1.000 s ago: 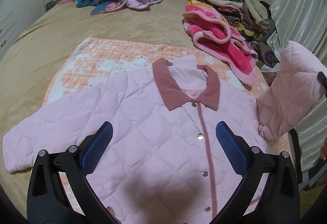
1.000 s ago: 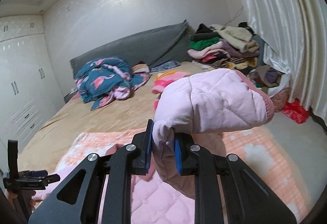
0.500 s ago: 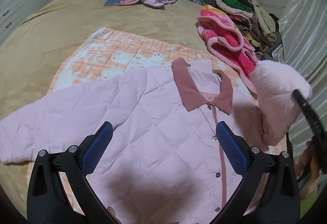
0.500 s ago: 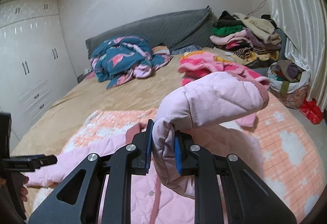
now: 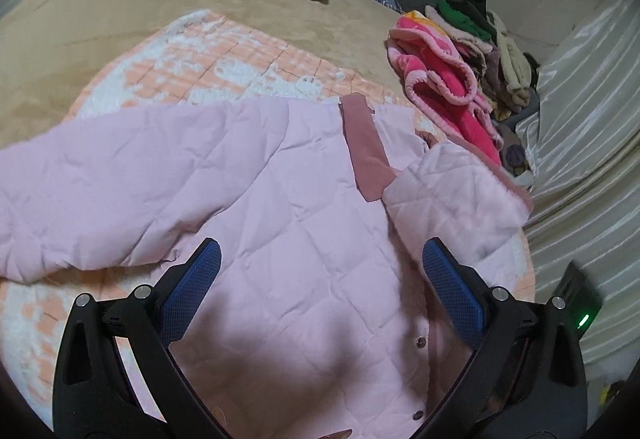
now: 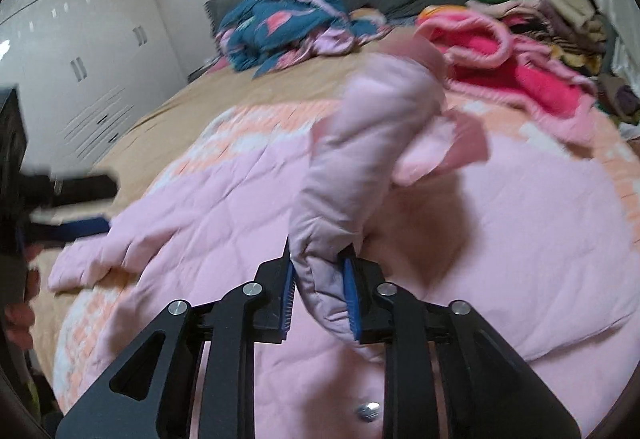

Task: Fold large clothes

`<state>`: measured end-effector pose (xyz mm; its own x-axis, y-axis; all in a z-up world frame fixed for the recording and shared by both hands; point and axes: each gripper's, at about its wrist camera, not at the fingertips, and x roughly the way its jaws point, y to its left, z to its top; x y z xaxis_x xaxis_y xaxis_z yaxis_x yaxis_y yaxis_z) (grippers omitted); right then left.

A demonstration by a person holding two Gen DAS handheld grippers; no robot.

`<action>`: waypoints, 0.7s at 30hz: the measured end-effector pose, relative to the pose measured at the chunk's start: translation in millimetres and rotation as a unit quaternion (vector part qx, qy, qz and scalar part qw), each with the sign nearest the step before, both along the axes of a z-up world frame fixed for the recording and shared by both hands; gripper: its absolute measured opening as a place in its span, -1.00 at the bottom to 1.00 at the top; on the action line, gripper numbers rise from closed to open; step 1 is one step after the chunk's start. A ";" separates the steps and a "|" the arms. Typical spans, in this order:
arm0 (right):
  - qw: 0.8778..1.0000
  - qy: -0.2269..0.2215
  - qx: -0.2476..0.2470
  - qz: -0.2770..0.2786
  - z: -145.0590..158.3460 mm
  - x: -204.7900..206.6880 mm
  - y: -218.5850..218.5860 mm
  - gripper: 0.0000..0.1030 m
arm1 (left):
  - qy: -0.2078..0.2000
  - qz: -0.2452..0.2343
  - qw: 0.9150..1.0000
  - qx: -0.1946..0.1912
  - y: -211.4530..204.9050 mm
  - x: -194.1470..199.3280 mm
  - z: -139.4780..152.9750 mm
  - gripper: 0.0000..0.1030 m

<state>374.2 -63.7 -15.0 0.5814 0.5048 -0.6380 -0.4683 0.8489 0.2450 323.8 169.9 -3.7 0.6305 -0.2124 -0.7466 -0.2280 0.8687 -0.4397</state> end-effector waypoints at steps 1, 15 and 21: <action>1.000 0.005 -0.007 0.011 -6.8 -4.4 8.0 -0.54 | -0.004 0.005 1.000 -0.011 3.7 -1.0 -1.4 0.84; 0.995 0.051 -0.035 0.073 -32.5 -18.4 30.0 0.13 | 0.011 0.022 0.996 -0.088 11.2 -0.1 -26.8 0.84; 0.994 0.053 -0.016 0.089 -18.0 -38.1 16.3 0.44 | 0.041 0.014 0.993 -0.112 -1.4 4.5 -47.3 0.84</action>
<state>336.2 -47.5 -33.0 0.4136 0.5716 -0.7086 -0.5849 0.7633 0.2743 328.3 168.5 -51.1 0.5771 -0.3626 -0.7317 -0.2940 0.7437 -0.6004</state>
